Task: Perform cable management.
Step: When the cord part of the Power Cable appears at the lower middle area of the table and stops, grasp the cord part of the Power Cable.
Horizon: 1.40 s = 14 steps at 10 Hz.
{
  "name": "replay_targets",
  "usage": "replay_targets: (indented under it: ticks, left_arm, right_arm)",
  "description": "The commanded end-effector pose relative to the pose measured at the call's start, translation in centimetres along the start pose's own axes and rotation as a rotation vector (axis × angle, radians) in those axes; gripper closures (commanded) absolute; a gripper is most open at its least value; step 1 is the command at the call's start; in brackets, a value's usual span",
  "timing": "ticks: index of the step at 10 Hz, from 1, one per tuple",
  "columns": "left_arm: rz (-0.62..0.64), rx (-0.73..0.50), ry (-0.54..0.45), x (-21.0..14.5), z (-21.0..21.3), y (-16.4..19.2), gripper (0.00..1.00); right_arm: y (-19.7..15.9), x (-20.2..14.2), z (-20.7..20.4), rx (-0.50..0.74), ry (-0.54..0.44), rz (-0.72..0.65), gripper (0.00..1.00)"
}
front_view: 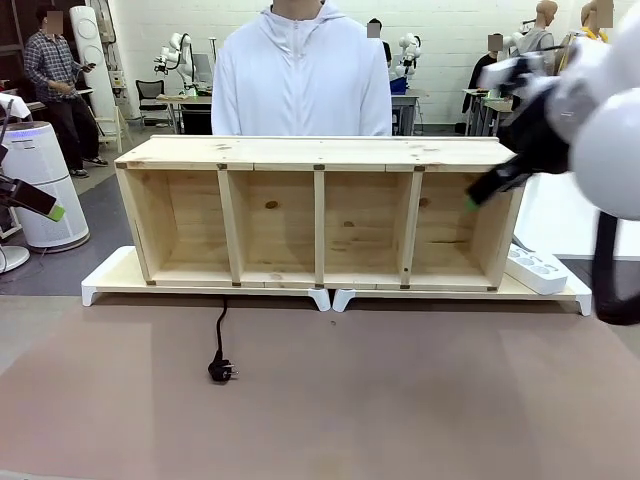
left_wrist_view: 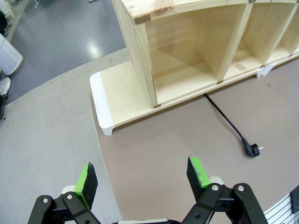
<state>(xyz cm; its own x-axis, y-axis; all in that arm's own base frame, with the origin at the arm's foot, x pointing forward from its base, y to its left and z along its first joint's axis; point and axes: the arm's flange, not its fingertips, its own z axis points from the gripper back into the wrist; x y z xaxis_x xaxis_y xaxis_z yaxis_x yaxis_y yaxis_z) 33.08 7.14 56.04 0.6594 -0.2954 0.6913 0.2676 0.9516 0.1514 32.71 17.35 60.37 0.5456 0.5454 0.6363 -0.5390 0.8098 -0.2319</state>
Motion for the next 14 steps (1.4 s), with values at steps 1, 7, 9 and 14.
replay_targets:
  ticks: [1,7,9,14]
  left_arm:
    - [0.006,0.0,0.006,-0.1,0.0,0.1,0.0]
    - [0.006,0.0,0.006,-0.1,0.0,0.1,0.0]
    - [0.006,0.0,0.006,-0.1,0.0,0.1,0.0]
    - [0.006,0.0,0.006,-0.1,0.0,0.1,0.0]
  right_arm:
    - [1.8,3.9,-1.5,0.105,0.044,0.121,0.0]
    - [16.1,11.2,-8.7,0.289,0.155,0.303,0.0]
    - [19.2,12.6,-10.9,0.291,0.191,0.246,0.0]
    - [24.8,13.3,-19.0,0.206,0.226,0.075,0.0]
